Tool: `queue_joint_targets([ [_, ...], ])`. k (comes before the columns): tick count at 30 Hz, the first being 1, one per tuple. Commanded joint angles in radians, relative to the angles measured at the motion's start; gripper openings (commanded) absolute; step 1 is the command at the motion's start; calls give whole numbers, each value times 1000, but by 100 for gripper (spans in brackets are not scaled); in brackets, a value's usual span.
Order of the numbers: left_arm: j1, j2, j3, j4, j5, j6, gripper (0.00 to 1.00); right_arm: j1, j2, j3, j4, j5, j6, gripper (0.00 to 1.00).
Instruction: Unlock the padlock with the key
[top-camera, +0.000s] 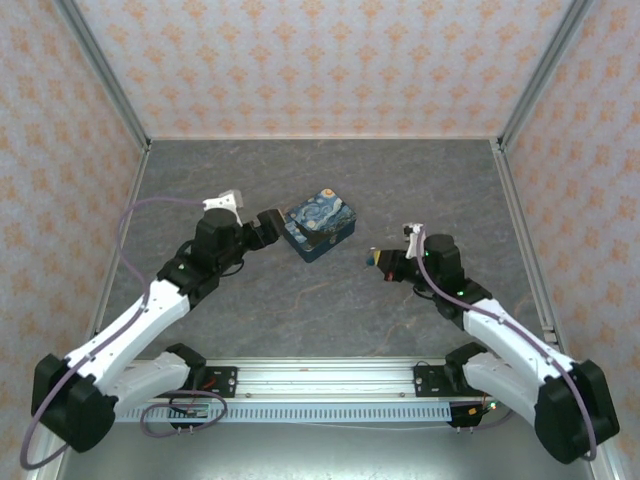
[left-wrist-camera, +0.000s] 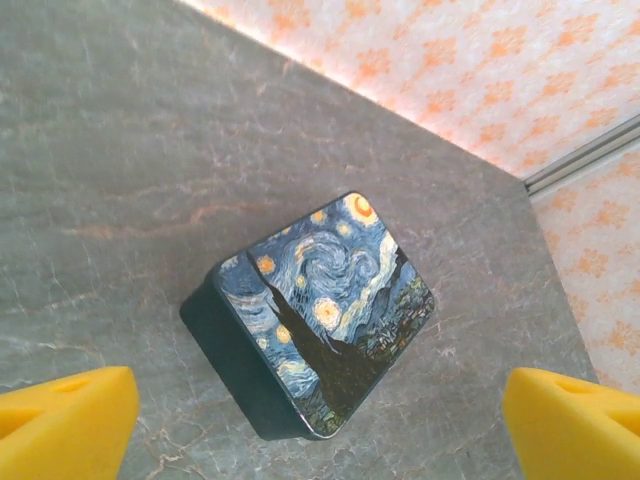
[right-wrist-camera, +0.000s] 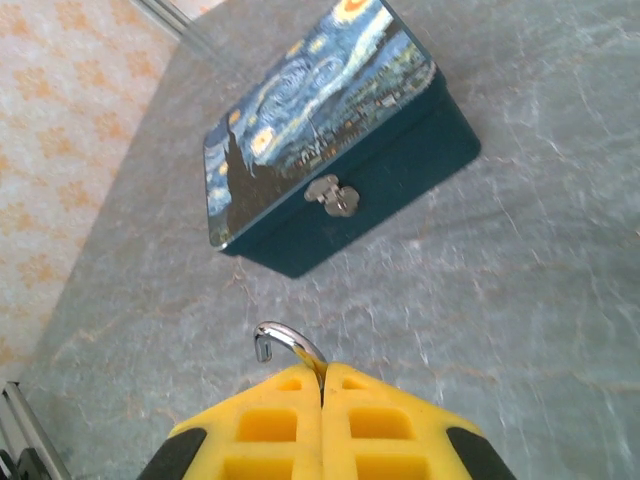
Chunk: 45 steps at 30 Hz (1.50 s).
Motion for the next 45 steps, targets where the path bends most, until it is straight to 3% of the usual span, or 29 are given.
queue_joint_targets([
  [1,-9,-79,-25,15,-52,131,95,-4,-49,83,-281,30,-43,0],
  [9,-9,-185,-39,-31,-111,185,96,-4,39,243,-636,40,16,0],
  [22,-10,-201,-24,-48,-102,188,96,12,280,328,-834,44,26,0],
  [45,-9,-239,-31,-70,-106,187,96,26,590,410,-761,122,-30,0],
])
